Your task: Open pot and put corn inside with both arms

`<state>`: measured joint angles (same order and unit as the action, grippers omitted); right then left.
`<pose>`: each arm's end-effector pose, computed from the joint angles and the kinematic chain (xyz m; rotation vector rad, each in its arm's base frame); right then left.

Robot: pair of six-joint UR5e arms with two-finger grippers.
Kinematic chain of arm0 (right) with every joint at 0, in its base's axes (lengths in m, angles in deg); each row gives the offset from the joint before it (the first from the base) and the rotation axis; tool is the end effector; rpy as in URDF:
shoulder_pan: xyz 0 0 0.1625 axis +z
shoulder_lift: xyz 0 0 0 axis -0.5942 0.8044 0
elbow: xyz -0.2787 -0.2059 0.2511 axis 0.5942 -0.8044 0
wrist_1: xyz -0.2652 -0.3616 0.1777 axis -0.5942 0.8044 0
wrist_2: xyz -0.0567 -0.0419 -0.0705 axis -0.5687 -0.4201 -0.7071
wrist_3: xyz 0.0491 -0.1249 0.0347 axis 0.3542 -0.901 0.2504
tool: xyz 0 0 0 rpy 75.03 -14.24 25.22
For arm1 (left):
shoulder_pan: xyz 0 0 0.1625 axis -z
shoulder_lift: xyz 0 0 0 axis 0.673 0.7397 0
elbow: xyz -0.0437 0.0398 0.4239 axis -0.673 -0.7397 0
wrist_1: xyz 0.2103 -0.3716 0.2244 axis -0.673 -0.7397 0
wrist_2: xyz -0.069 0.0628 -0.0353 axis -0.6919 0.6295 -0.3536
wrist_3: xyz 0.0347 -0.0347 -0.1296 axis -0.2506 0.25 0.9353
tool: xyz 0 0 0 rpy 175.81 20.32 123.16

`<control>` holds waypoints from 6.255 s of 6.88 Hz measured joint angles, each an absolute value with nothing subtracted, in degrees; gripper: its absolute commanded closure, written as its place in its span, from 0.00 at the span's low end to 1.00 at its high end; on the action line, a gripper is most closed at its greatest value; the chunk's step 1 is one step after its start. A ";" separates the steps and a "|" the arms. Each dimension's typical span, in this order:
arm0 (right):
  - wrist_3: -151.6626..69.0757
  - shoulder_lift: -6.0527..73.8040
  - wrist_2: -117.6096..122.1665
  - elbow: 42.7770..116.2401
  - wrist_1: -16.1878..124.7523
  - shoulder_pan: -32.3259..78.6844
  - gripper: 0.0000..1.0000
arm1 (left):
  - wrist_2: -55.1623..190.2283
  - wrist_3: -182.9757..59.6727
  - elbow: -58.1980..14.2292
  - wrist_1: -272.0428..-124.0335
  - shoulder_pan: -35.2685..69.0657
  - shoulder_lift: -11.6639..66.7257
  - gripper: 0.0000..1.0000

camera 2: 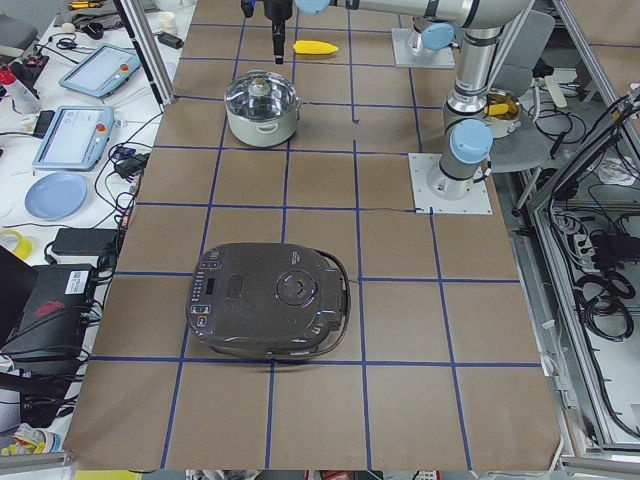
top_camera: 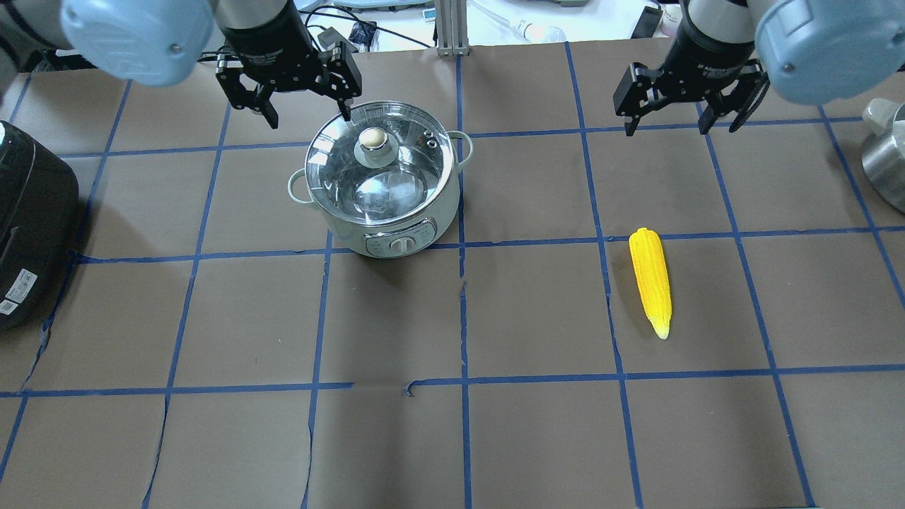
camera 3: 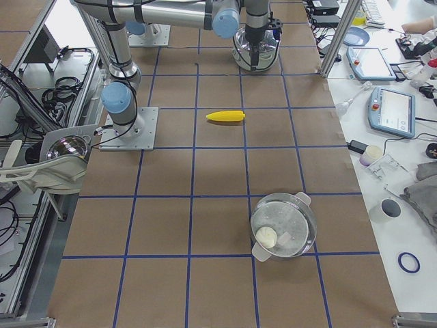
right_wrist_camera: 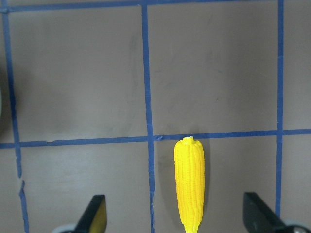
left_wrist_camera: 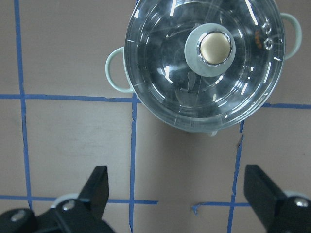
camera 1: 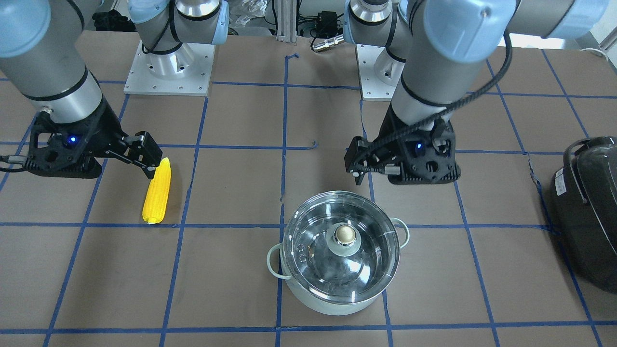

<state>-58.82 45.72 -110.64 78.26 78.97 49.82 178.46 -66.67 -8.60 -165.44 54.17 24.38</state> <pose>0.0929 -0.6292 0.3693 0.0741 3.1397 -0.0393 -0.2114 -0.6692 0.4060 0.0880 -3.1237 0.0593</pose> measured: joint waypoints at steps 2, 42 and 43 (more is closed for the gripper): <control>-59.23 45.21 -111.12 91.59 90.81 47.45 0.00 | 178.49 -66.68 -8.43 -160.09 55.81 30.96 0.00; -53.49 39.56 -112.94 67.11 75.46 60.45 0.00 | 179.56 -74.56 -15.59 -169.11 49.03 10.30 0.00; -54.46 44.53 -113.15 70.86 74.70 58.92 0.00 | 179.48 -74.65 -15.74 -168.82 49.03 10.19 0.00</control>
<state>-54.46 44.53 -113.15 70.86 74.70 58.92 179.48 -74.65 -15.74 -168.82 49.03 10.19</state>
